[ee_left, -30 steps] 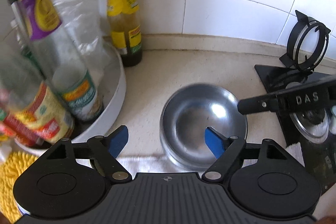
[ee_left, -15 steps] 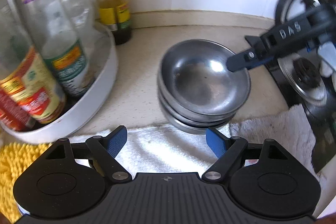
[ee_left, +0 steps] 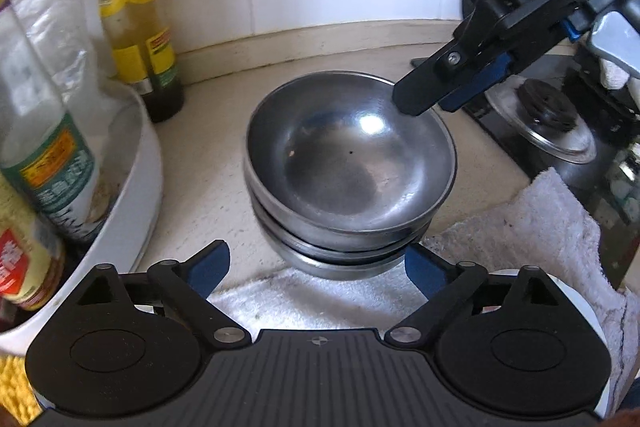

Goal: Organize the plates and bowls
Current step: 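Close both grippers on the rim of the nested steel bowls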

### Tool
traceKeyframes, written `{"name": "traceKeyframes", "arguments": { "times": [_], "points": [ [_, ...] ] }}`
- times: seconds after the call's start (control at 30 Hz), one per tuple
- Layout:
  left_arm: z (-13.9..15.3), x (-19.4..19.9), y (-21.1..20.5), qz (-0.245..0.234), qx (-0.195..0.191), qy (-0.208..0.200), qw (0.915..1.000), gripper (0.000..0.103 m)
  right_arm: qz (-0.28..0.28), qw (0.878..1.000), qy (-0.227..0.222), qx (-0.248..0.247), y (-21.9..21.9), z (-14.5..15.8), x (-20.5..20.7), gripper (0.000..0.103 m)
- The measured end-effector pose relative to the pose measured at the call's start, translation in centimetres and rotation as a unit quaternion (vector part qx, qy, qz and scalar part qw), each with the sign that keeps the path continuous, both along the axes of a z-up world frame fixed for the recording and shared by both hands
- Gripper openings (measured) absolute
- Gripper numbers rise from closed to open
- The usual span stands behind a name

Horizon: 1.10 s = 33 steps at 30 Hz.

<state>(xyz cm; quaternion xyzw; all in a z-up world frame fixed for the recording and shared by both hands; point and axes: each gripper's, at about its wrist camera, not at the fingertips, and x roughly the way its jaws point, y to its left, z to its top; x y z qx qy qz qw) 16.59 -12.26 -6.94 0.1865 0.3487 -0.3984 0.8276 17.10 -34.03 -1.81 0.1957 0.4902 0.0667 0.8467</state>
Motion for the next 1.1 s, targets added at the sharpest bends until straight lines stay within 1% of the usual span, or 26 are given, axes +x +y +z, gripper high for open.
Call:
{"name": "traceKeyframes", "arguments": {
  "times": [0.13, 0.27, 0.33, 0.4, 0.6, 0.7, 0.9, 1.03, 1.1],
  "points": [
    [-0.4, 0.5, 0.0, -0.025, -0.014, 0.003, 0.9996, 0.097, -0.010, 1.000, 0.011, 0.005, 0.2, -0.6, 0.3, 0.083],
    [-0.8, 1.2, 0.1, -0.039, -0.031, 0.015, 0.9986, 0.098, -0.018, 1.000, 0.018, 0.005, 0.4, -1.2, 0.8, 0.083],
    [-0.8, 1.4, 0.3, -0.041, -0.046, 0.020, 0.9979, 0.098, -0.025, 0.999, 0.019, 0.006, 0.5, -1.4, 1.0, 0.083],
    [-0.9, 1.7, 0.3, -0.046, -0.056, 0.033, 0.9968, 0.098, -0.030, 0.999, 0.021, 0.007, 0.5, -1.5, 1.1, 0.083],
    [-1.5, 2.5, -0.2, -0.054, -0.071, 0.041, 0.9952, 0.101, -0.040, 0.999, 0.025, -0.001, 0.6, -1.4, 1.1, 0.083],
    [-1.5, 2.8, -0.8, -0.051, -0.075, 0.042, 0.9949, 0.102, -0.047, 0.998, 0.027, -0.004, 0.4, -1.6, 1.0, 0.083],
    [-1.9, 3.7, -1.8, -0.043, -0.089, 0.032, 0.9945, 0.103, -0.064, 0.998, 0.028, -0.007, -0.4, -1.9, 1.3, 0.083],
    [-2.4, 3.9, -1.2, -0.063, -0.102, 0.021, 0.9926, 0.103, -0.071, 0.997, 0.029, -0.007, -1.0, -2.5, 1.8, 0.083],
    [-2.5, 3.9, -1.0, -0.072, -0.103, 0.023, 0.9918, 0.103, -0.072, 0.997, 0.027, 0.002, -1.2, -2.8, 2.2, 0.084]
  ]
}}
